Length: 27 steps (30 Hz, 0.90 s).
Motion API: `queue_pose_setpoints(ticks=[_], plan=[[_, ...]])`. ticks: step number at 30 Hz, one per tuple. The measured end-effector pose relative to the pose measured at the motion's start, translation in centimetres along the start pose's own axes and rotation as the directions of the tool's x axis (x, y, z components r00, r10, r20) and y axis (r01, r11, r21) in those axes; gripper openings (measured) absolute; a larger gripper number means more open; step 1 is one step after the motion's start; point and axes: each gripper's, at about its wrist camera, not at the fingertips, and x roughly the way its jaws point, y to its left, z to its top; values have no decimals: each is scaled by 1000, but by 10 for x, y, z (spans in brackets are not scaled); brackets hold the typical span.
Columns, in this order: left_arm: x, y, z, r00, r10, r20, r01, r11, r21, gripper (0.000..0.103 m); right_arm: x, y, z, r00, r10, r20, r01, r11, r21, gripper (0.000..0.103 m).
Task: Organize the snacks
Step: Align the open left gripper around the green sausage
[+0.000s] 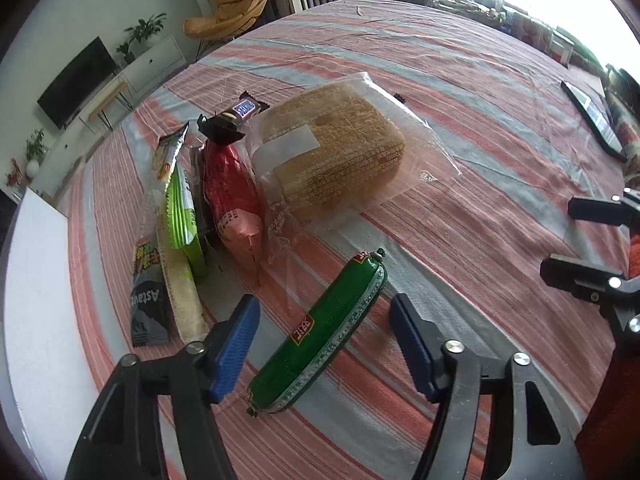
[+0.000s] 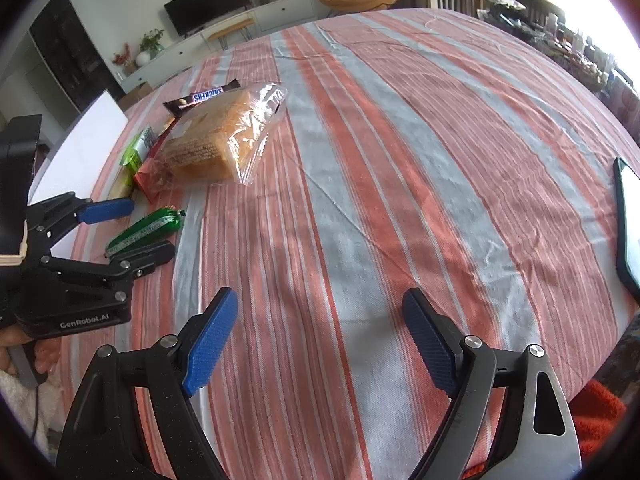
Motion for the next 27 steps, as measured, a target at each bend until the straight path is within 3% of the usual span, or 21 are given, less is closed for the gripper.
queue_pose_setpoints(ticks=[1,5,11,13,16,18,19,20,22,27], plan=[[1,3,1,1000,-31,-4,30,999,-31,45,0,0,0,1000,-1,-1,1,1000,-2,87],[-2,8,-7,999,-44,-8,42,987,-157,23,0,0,0,1000,2,-1,-2,1000,0,87],[-14,21,-34,999,-30,-21,19,915,-402,23,0,-1,0,1000,5,-1,-5,1000,2,87],[-18,22,-43,1000,-19,-6,14,895,-446,23,0,-1,1,1000,4,-1,-4,1000,1,87],[-19,21,-51,1000,11,24,1,887,-462,24,0,-1,1,1000,5,-1,-5,1000,1,87],[-19,20,-51,999,13,43,8,889,-457,29,0,-1,1,1000,5,-1,-5,1000,1,87],[-18,20,-50,999,5,52,19,892,-452,42,0,-1,1,1000,5,-1,-5,1000,0,87],[-17,20,-50,998,3,57,23,894,-447,64,0,-1,1,1000,4,-1,-4,1000,0,87],[-13,17,-48,998,49,45,-24,895,-445,84,0,-1,1,1000,5,-1,-5,1000,1,87],[-8,10,-54,990,124,64,-89,913,-399,90,0,-2,1,1000,9,-1,-9,1000,4,87]])
